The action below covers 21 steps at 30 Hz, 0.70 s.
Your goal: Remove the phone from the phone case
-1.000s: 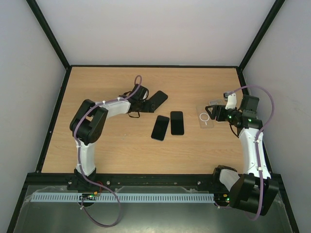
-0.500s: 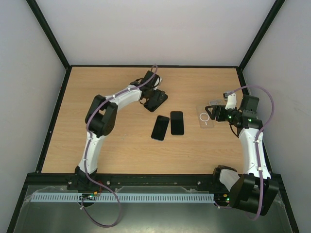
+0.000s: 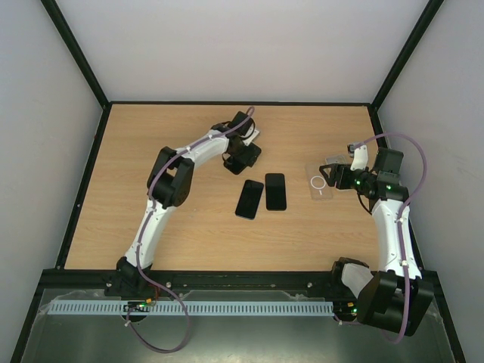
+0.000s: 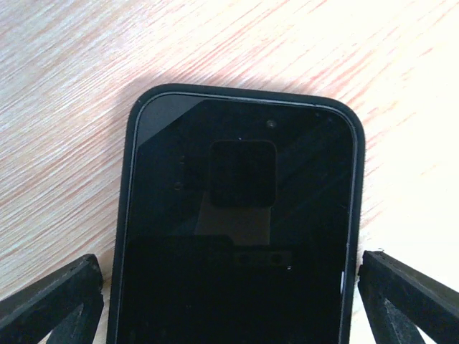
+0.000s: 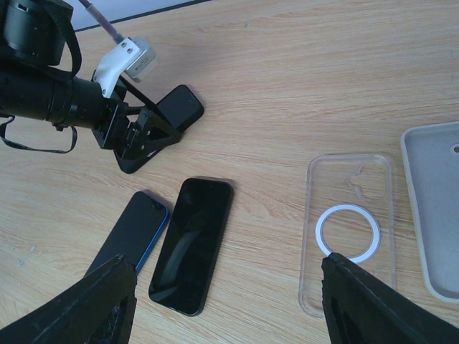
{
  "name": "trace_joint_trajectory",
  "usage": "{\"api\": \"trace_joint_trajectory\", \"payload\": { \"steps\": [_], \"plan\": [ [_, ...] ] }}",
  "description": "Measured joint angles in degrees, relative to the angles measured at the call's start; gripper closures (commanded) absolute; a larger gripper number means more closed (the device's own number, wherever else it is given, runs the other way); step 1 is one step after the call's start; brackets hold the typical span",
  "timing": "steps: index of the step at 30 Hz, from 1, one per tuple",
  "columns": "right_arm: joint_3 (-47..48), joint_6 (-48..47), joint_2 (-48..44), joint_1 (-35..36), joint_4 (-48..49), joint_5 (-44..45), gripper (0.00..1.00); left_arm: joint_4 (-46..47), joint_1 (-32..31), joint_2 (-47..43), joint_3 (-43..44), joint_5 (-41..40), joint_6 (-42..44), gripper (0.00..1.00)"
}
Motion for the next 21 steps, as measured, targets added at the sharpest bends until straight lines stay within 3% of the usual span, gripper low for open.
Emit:
{"api": "trace_joint_trajectory", "payload": {
  "steps": [4,10,13,21],
  "plan": [
    [0.0,0.0,0.0,0.0,0.0,0.02,0.3,-3.1,-0.2,1.4,2.89,-1.97,0.48,0.13],
    [0.0,0.0,0.0,0.0,0.0,0.13,0.3,-5.88,-0.96,1.33,3.63,-4.52,-0.15,0.34],
    [-0.02,0.0,0.0,0.0,0.0,0.15,0.3,-6.91,-1.36,0.55,2.93,-6.03,-1.25,0.39],
    [0.0,0.0,-0.02,0.0,0.0,0.22,0.3,-9.79,-1.66,-12.33,-11.87,-7.41,-5.77,0.44]
  ]
}}
